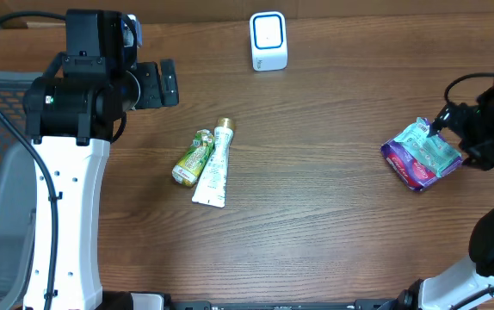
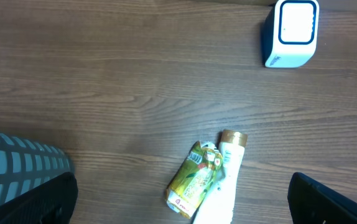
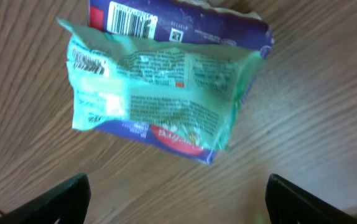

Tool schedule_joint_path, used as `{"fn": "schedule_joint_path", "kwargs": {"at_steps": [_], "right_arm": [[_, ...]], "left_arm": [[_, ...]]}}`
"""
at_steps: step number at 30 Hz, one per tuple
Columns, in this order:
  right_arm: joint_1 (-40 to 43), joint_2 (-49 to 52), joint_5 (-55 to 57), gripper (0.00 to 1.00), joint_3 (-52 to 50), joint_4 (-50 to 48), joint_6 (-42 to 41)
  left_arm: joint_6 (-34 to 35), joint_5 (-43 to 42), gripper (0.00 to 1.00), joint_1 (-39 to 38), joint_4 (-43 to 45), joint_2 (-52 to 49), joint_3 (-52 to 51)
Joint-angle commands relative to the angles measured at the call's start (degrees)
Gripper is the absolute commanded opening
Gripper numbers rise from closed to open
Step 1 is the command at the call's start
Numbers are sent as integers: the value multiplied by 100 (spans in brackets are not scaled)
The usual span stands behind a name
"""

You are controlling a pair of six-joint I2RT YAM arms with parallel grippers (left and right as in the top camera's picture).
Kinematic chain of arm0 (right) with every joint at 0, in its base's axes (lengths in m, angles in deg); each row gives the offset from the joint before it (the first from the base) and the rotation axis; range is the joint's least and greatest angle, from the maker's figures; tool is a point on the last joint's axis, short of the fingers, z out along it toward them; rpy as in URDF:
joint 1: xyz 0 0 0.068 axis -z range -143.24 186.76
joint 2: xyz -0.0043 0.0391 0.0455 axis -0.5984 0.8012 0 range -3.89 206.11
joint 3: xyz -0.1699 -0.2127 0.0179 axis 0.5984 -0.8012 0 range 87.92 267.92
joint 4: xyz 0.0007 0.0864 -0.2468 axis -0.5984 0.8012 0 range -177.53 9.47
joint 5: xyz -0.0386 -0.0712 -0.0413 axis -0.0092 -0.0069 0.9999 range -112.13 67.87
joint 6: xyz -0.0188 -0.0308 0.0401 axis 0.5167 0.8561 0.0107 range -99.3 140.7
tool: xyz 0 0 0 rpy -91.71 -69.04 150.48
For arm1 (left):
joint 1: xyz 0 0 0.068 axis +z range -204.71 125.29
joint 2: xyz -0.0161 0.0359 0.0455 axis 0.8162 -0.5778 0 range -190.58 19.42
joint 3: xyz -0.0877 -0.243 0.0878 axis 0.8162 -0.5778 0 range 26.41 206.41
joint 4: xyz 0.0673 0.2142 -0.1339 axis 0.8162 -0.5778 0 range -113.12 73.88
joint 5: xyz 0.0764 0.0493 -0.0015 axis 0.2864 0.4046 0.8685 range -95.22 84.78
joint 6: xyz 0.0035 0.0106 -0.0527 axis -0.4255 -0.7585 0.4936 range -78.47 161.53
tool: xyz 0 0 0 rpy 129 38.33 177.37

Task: Scan the item barcode
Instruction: 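Carry the teal pack right and drop it on the purple pouch, then reach the right gripper to the white tube and grasp it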

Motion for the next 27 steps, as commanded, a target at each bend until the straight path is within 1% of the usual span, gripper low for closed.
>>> {"fn": "schedule_joint_path", "kwargs": {"at_steps": [1, 3, 6, 8, 12, 15, 17, 21, 27], "right_arm": [[-87, -85, -155, 90, 1054, 302, 61], [-341, -120, -713, 90, 1390, 256, 90], [-822, -118, -1460, 90, 1392, -90, 192], [-1228, -109, -1714, 90, 1316, -385, 188], [-2170, -92, -1764, 91, 1038, -1110, 66], [-2844, -59, -1762, 90, 664, -1858, -321], [-3324, 7, -1770, 88, 315, -2557, -680], [-4039, 295, -1860, 87, -22, -3467, -1012], [-4826, 984, -2090, 87, -22, -4415, -1287]], "left_arm": [[-107, 55, 100, 24, 2, -46, 74], [-107, 55, 99, 24, 2, -46, 74], [-107, 55, 100, 24, 2, -46, 74], [-107, 55, 100, 24, 2, -46, 74], [-107, 55, 100, 24, 2, -46, 74], [-107, 55, 100, 24, 2, -46, 74], [-107, 55, 100, 24, 2, -46, 74], [-107, 55, 99, 24, 2, -46, 74], [-107, 55, 100, 24, 2, -46, 74]]}}
